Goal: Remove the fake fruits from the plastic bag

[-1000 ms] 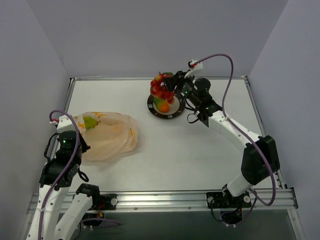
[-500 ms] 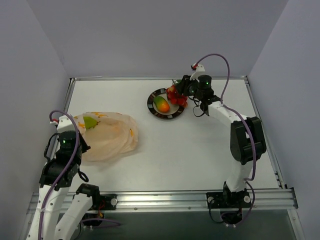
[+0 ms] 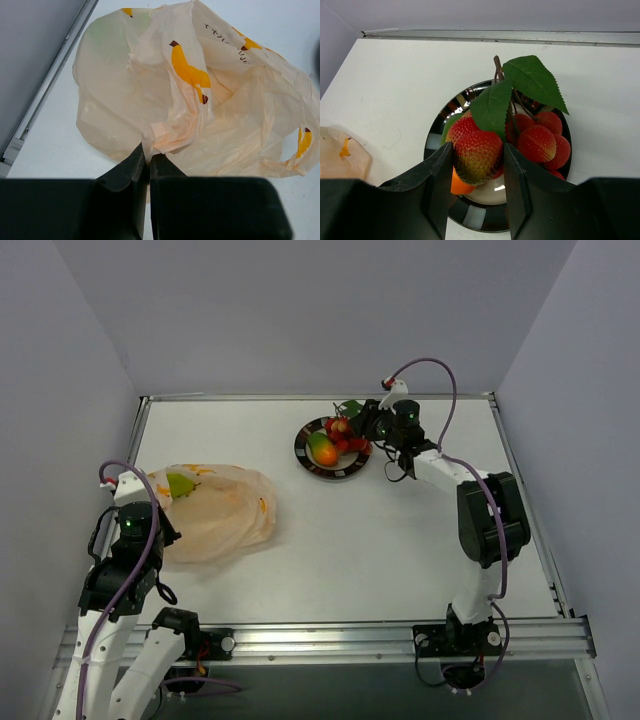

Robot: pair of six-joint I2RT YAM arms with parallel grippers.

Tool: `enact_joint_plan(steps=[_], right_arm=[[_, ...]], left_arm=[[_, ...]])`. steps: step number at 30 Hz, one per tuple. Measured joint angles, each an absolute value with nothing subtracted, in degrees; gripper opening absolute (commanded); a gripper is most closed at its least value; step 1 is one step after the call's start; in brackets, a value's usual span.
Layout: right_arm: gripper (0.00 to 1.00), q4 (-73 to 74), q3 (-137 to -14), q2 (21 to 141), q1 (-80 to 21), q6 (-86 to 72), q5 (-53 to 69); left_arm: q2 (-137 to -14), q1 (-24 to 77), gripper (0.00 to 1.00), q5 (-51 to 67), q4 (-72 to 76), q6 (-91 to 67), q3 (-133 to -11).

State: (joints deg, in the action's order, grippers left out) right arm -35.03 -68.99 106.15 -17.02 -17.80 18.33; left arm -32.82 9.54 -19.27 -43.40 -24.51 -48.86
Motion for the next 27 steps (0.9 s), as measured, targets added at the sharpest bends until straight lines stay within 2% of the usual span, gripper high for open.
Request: enact_joint_plan(steps=[4,5,8,13,14,17,19,22,23,26,27], right_arm=[[0.33,-36.5,-68.6,107.4,-17.0,-19.4,17.8],[0.42,-36.5,-68.3,107.5,-17.0,-19.5,17.7],[0.59,-35.9,-67.9,107.5,-17.3,-19.5,17.3],[0.68,-32.3,-68.1,106.1,-17.9,-18.8,16.7],[0.73,-31.4,-68.2,105.6,-18.3,-18.7,16.3],[0.75,-28.3,-69.2,104.0,-20.2,-17.3,14.0],[0.72,-26.5,-69.6,102.5,-22.1,-15.9,11.5],[0.47,-25.5,-69.6,99.8,-26.4,-13.7,9.0],[0.32,-25.8,-69.6,98.9,-28.2,-13.3,8.8],[0.12,-29.3,-69.2,97.0,-34.7,-12.8,10.0],[0.10,-31.1,-69.1,96.9,-37.1,-12.7,10.8]], left_arm=[[-32.8,9.5,0.02,-19.3,-43.4,-24.5,-48.9],[-32.8,9.5,0.02,-19.3,-43.4,-24.5,-48.9],[-32.8,9.5,0.02,-19.3,-43.4,-24.5,-48.9],[-32.8,9.5,0.02,-19.3,-43.4,-24.5,-48.9],[-32.8,9.5,0.02,-19.3,-43.4,-24.5,-48.9],[-32.8,9.5,0.02,-19.4,-43.4,-24.5,-48.9],[-32.8,9.5,0.02,-19.5,-43.4,-24.5,-48.9],[-32.8,9.5,0.02,-19.6,-43.4,-24.5,-48.9],[-32.8,9.5,0.02,-19.7,-43.4,-24.5,-48.9],[-32.8,9.2,0.02,-20.0,-43.4,-24.5,-48.9],[-32.8,9.2,0.02,-20.1,-43.4,-24.5,-48.9]])
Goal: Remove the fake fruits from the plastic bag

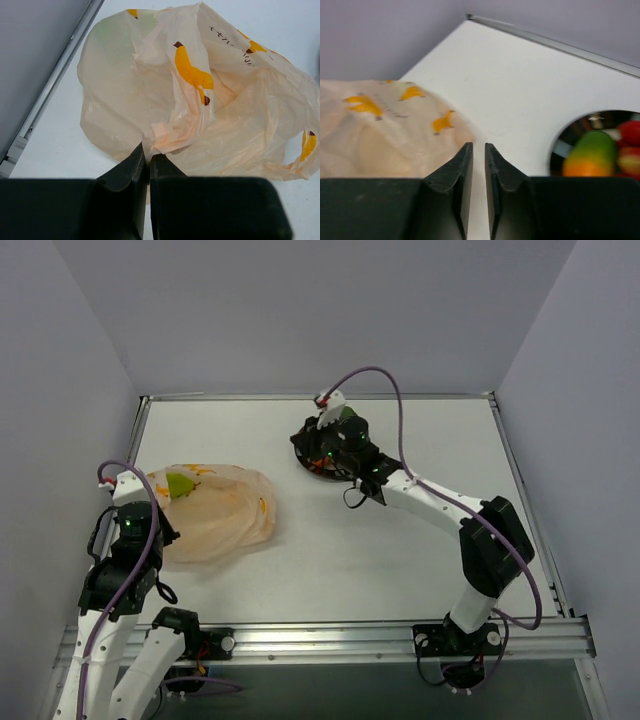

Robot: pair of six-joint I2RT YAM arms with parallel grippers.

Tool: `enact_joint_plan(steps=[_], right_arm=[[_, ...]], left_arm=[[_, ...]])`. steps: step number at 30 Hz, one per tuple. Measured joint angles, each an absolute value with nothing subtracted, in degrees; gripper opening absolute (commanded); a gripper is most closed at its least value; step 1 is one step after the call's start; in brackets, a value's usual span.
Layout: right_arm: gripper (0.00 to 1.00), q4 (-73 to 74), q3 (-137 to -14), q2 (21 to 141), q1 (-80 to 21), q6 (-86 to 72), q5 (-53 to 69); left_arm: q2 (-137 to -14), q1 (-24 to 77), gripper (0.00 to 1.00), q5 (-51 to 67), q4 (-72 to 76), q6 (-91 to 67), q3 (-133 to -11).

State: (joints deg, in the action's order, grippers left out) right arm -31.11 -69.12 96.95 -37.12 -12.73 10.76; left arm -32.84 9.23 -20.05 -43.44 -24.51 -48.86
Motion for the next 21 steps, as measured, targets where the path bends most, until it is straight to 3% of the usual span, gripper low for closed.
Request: enact_joint_plan(steps=[8,16,21], right_arm=[[0.11,-43.3,-70.3,105.4,-55.0,-14.3,17.6],[0.13,-46.7,-70.4,111.4,-55.7,-19.6,20.4],[0.14,-48.9,-69.8,110.2,-56.0,-19.7,19.8]], left_arm=[[-34.2,9.2,0.02,-18.2,-42.8,-24.5,-48.9],[-42.6,9.2,0.02,-9.9,-37.4,-25.9,-58.7],[-39.6,9.2,0.02,-6.2,-32.0,-27.3,-60.6]])
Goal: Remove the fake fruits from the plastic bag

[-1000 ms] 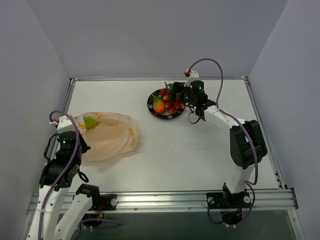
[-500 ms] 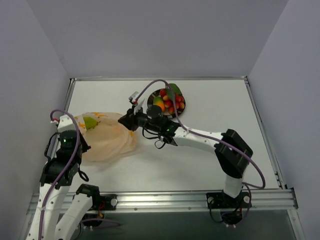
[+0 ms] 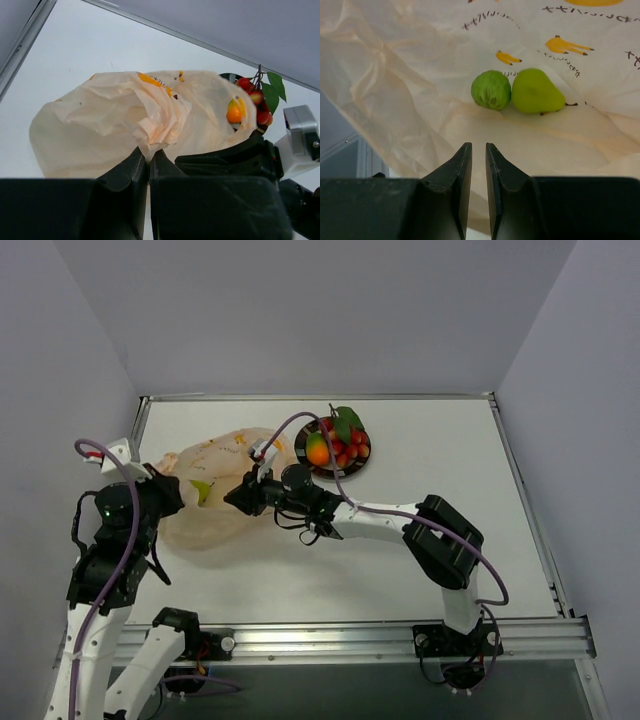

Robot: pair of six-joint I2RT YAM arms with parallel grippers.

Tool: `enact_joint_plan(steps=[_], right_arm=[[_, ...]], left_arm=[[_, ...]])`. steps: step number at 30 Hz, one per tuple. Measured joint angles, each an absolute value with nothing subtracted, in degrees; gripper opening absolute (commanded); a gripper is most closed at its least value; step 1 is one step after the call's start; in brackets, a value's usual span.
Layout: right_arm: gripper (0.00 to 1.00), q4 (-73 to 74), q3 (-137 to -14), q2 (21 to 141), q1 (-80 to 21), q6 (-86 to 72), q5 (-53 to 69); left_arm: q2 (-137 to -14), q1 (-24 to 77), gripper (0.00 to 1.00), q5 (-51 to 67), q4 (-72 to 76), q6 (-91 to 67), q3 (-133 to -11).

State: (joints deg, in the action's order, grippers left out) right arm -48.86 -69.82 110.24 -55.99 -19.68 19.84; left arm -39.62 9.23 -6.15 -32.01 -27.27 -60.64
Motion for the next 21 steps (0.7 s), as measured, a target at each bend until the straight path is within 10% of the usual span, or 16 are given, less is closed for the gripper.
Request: enact_joint_plan(steps=[9,21], right_arm=[[0.30,-49.4,-70.1,111.2,-56.6,-19.5,18.3],[0.89,-42.3,-83.0,125.2,-60.6,-15.7,16.0]], left_arm=[[-32.0,9.3,0.02,-10.4,-40.7,-29.6,-46.6],[-27.0,9.2,0.03,-17.4,-46.2,-33.7,-46.4]])
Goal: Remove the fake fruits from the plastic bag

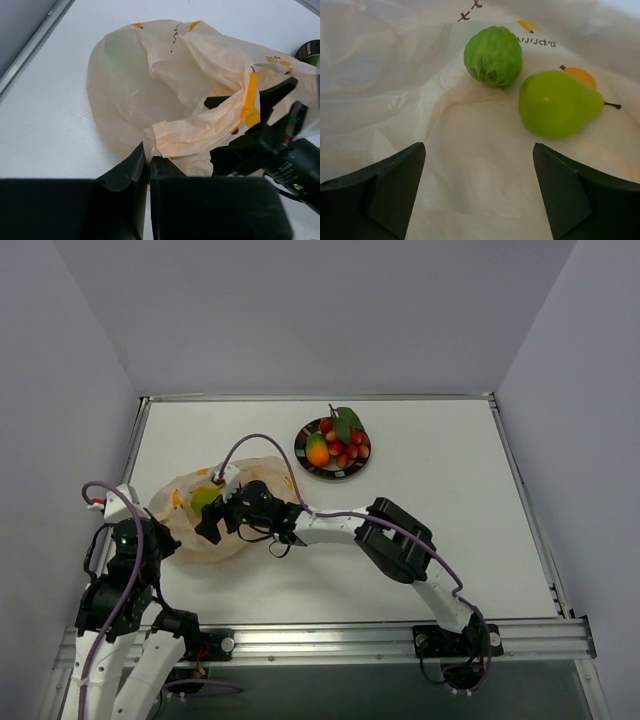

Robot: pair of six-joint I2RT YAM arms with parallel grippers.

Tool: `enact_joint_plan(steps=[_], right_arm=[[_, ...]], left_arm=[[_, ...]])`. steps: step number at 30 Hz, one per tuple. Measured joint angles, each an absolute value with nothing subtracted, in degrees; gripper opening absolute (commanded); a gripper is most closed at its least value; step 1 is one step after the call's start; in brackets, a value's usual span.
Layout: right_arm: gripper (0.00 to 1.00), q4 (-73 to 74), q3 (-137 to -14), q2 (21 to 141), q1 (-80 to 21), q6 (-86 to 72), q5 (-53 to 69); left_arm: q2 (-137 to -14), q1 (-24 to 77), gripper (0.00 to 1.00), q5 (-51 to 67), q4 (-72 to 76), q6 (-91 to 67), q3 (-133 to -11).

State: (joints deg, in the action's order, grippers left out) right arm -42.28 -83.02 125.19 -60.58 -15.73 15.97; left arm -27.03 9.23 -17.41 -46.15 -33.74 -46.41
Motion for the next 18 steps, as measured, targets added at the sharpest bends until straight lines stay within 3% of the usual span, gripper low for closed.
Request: enact_joint_plan(steps=[5,18], right_arm=[[1.00,-41.3,-91.5,132.4,-62.1,-14.4,14.2],[1.00,-41.5,-110.1,146.9,-63.9,-9.0,-11.4]], left_arm=[[-27.2,9.2,0.02,-16.0,-44.5,-34.5,-46.4],[-25.5,12.6,0.02,-18.5,-41.2,-29.8,-48.4]])
